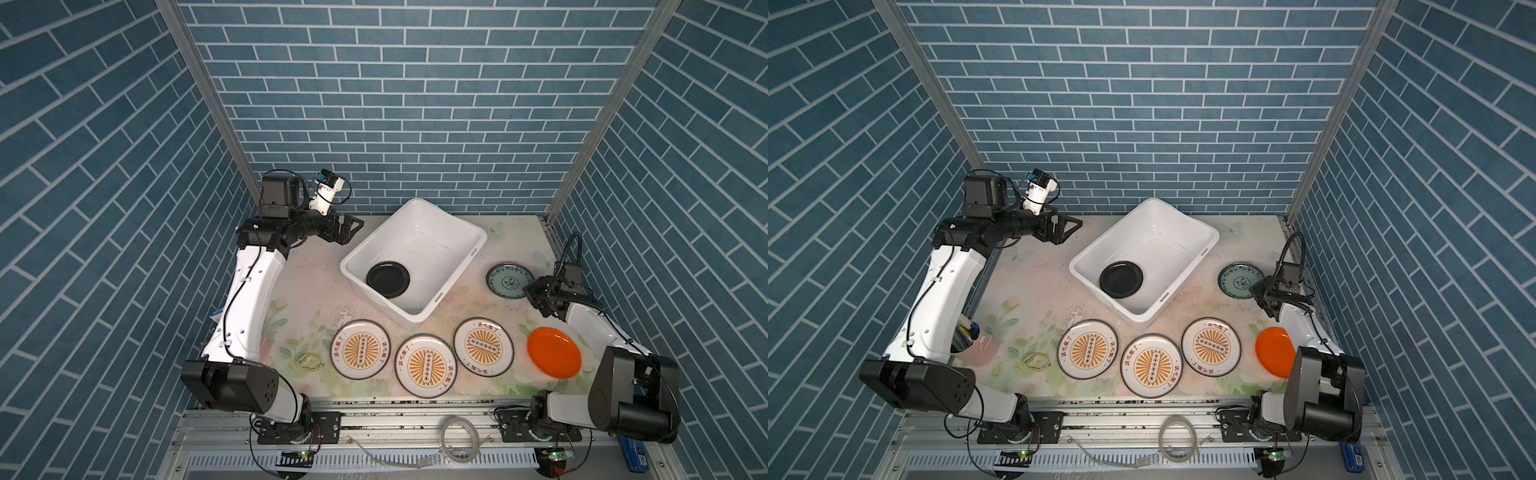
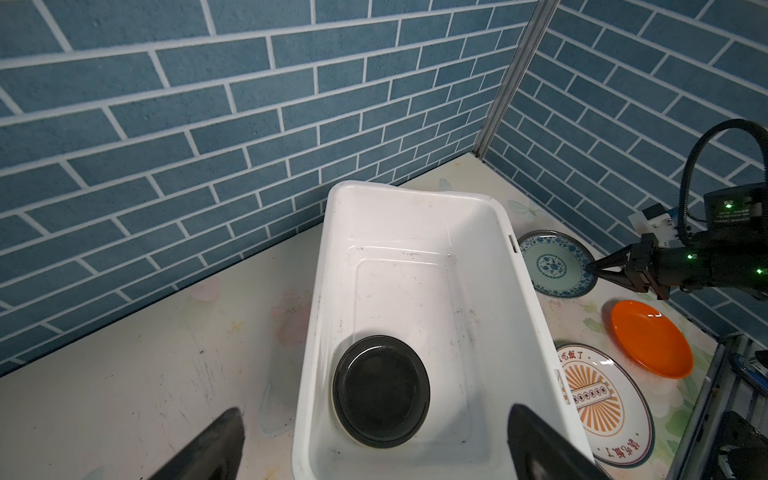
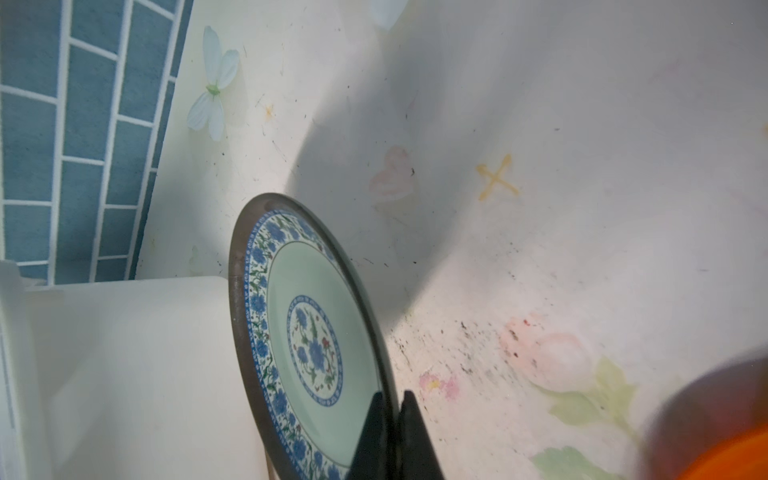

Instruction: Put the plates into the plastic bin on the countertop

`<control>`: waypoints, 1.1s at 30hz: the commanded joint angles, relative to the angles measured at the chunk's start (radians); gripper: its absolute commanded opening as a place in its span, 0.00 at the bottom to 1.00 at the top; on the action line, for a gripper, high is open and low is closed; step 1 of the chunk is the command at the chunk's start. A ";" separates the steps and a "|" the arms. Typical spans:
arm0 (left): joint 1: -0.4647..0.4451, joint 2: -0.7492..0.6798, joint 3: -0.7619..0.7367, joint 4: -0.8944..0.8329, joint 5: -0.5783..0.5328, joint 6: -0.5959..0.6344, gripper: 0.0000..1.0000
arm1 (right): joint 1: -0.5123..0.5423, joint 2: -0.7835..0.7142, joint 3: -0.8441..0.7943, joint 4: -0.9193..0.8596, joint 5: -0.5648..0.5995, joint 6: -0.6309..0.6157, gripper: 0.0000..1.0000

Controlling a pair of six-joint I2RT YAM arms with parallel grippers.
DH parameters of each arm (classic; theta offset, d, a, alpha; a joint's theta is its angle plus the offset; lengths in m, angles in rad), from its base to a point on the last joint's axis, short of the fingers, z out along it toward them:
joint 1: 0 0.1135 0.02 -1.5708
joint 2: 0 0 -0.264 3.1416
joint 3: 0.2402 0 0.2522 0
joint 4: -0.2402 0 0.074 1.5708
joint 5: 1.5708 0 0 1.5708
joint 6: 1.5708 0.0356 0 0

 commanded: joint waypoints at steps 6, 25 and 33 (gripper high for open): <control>-0.005 0.012 0.025 0.002 0.010 -0.001 0.99 | -0.046 -0.080 0.055 -0.063 0.028 0.029 0.00; -0.006 0.014 0.010 0.027 0.015 -0.013 0.99 | -0.050 -0.126 0.159 -0.099 -0.001 0.002 0.00; -0.007 0.032 0.033 0.032 0.016 -0.019 0.99 | -0.050 -0.112 0.234 -0.123 -0.024 -0.001 0.00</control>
